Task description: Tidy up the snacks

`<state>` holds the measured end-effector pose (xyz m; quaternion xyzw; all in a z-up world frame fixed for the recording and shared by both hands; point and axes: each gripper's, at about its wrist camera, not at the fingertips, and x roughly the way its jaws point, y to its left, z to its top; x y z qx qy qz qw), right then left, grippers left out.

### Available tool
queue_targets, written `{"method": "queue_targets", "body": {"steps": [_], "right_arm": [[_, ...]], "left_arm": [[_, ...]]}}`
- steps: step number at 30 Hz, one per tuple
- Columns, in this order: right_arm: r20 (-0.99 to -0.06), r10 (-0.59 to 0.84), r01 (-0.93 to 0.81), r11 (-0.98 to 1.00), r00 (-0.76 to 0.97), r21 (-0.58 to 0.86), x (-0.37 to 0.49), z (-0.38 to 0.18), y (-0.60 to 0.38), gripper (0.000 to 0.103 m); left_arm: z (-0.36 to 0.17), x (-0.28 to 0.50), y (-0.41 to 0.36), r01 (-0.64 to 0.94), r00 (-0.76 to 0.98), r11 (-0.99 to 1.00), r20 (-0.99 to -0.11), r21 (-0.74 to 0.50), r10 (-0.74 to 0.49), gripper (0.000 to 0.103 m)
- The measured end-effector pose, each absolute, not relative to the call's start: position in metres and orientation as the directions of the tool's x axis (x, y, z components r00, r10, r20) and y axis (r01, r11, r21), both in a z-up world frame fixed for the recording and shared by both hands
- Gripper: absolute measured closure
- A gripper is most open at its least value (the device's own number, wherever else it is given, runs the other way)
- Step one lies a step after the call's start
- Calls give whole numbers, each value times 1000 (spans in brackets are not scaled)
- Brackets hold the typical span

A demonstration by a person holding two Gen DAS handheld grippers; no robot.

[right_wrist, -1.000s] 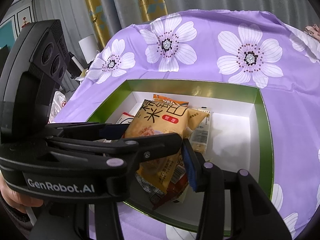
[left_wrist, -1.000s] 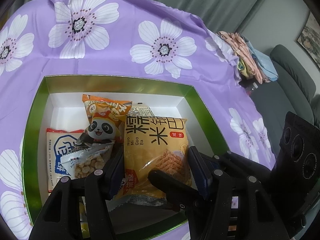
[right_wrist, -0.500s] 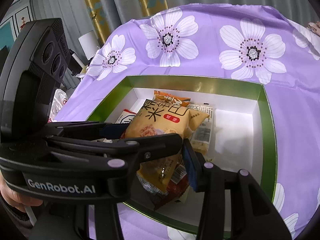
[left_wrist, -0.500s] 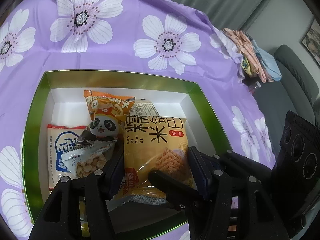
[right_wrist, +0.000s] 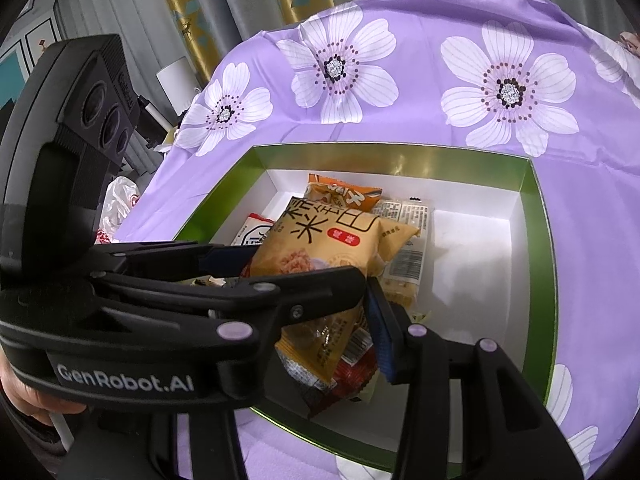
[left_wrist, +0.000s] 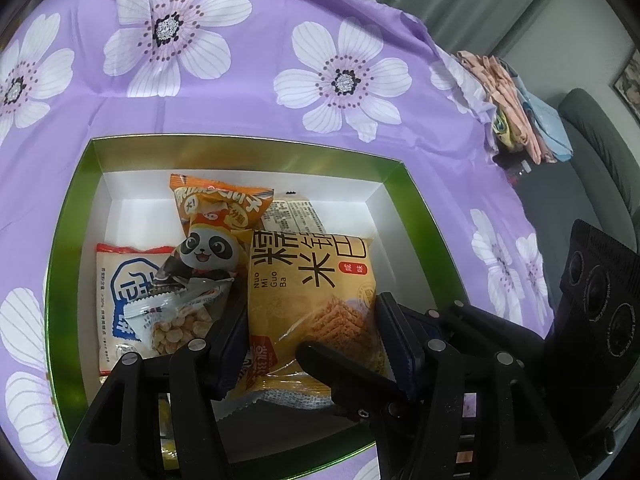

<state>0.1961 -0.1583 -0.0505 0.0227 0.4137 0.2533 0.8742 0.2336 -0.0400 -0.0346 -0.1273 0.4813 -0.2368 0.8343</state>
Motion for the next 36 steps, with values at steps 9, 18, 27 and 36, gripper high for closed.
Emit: {"method": "queue_targets", "body": {"steps": [9,18,27,36], "right_arm": [[-719,466,-423,868,515,260,197,-52,-158,57],[-722,470,-423,866,507,267,198,-52,-159,56],[-725,467,-425,866,506,262,198,-53,-159,56],[-730,464,-427,867,502,258,198,-52,-159,56]], "left_arm": [[-35,236,-41,271,416,858,-750,-436,-513,42],[-37,237,-41,270,415,861,-754,-432,-509,42],[-37,238,-41,271,413,861,-756,-430,-507,42],[-38,238,-41,270,412,860,-756,-432,-509,42]]}}
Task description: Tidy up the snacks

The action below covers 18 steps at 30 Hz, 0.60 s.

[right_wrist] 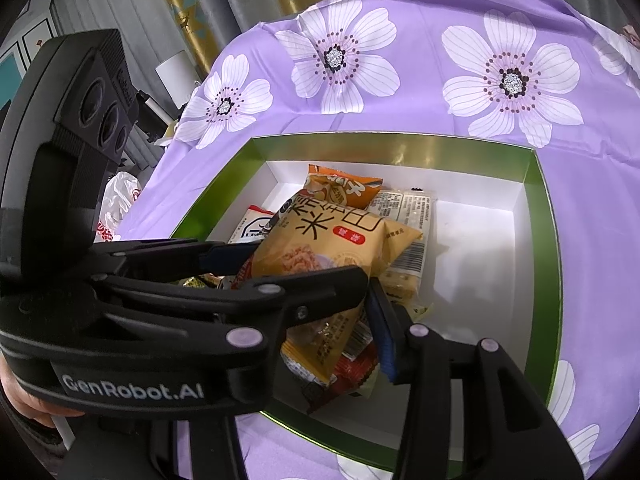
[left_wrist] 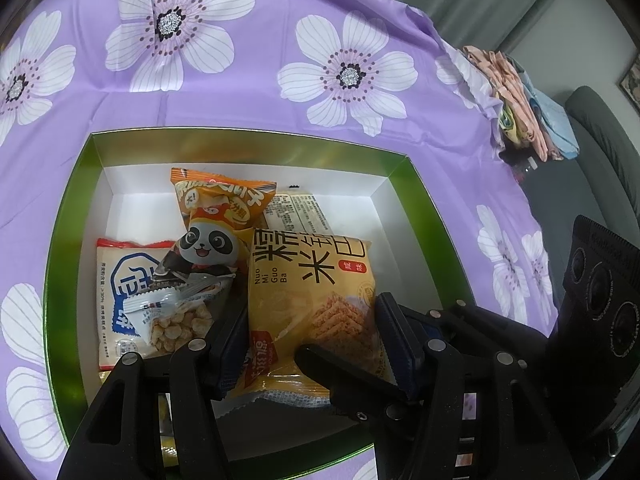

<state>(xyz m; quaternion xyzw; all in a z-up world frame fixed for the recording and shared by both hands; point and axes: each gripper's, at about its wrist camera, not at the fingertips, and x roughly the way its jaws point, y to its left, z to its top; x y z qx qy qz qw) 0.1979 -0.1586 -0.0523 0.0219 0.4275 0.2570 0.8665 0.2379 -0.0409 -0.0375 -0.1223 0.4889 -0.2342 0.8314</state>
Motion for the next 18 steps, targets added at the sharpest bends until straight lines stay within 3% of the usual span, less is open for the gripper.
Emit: {"method": "queue_targets", "body": {"steps": [18], "right_arm": [[-733,461,-426,868,499,256,198,-52,-159,56]], "left_arm": [[-38,239,-41,272,409,864,-761,-424,-503,42]]}}
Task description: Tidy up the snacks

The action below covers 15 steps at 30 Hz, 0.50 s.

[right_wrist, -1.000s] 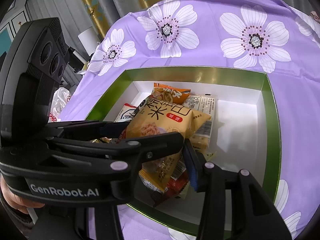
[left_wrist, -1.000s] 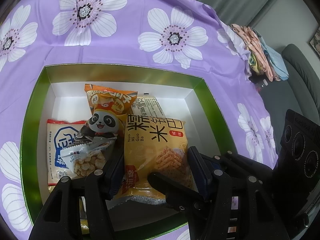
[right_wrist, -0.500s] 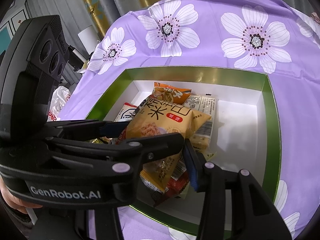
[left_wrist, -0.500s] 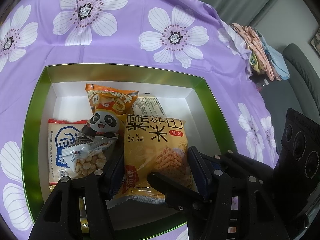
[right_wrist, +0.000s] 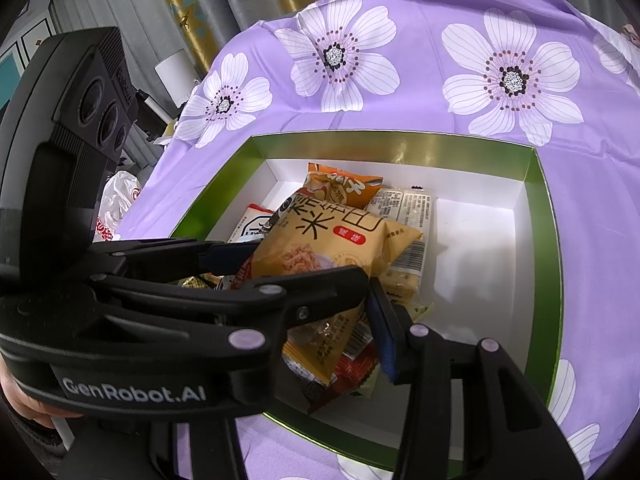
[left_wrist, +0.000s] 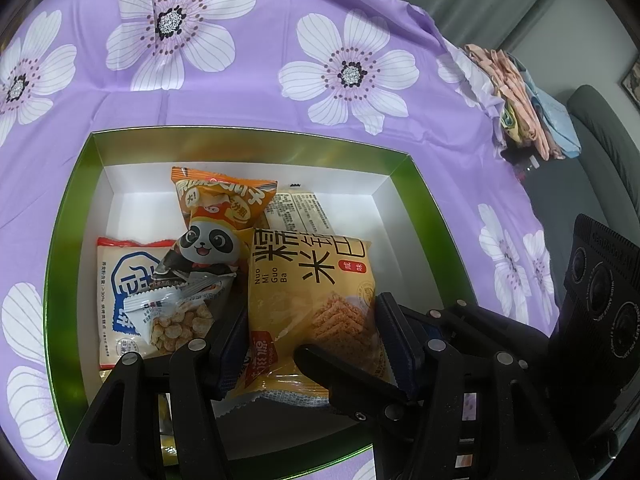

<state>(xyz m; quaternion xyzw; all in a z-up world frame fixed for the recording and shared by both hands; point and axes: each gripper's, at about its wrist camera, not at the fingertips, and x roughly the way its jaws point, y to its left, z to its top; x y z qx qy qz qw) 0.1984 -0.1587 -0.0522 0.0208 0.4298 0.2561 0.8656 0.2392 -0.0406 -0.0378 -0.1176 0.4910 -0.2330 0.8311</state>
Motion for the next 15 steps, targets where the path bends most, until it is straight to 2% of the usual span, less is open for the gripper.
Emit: {"method": "queue_targets", "body": {"steps": [15], "right_arm": [[-742,461,-424,867,487,260,198,-55,-158,55]], "left_arm": [[-41,239,-39,263,398,867,-770,-424,-498,42]]}}
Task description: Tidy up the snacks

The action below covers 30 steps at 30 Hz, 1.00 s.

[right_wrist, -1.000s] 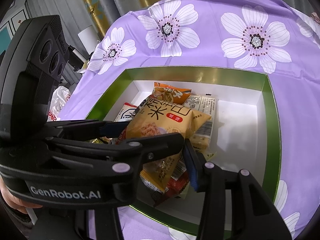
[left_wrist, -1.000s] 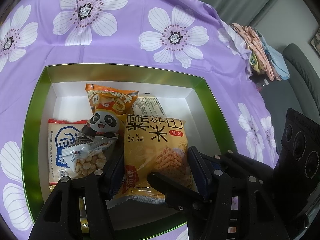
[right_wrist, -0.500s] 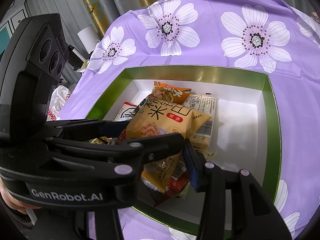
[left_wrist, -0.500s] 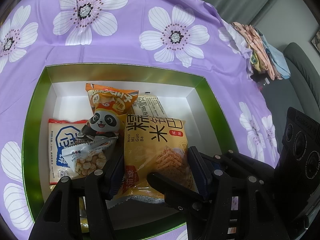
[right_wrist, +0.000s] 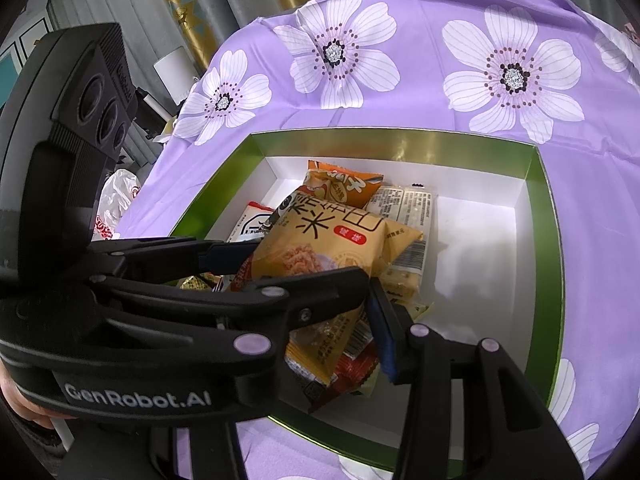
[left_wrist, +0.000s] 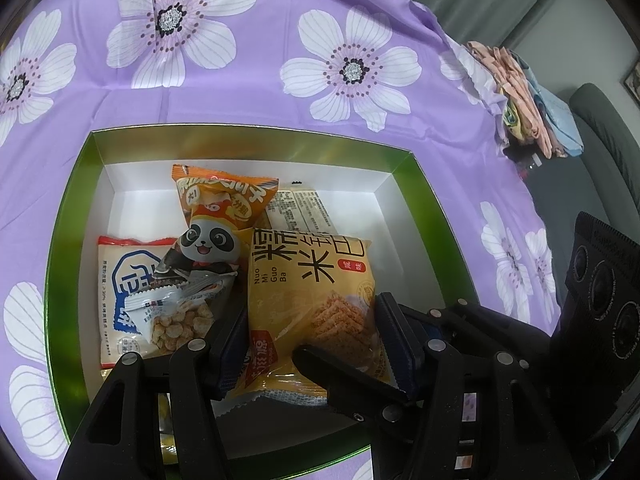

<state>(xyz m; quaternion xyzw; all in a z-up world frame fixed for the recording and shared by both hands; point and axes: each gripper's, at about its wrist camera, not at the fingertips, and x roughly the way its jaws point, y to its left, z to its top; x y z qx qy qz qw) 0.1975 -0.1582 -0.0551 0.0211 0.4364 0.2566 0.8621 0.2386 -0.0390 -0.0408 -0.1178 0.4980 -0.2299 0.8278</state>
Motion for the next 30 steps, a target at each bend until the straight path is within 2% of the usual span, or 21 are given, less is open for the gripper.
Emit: {"method": "queue_targets", "body": {"steps": [30], "right_arm": [[-755,459,-419,867,467,268,200,-55,-158,54]], "left_arm": [[-39,239,-43,258,379,883,-800,-392,-466,42]]}}
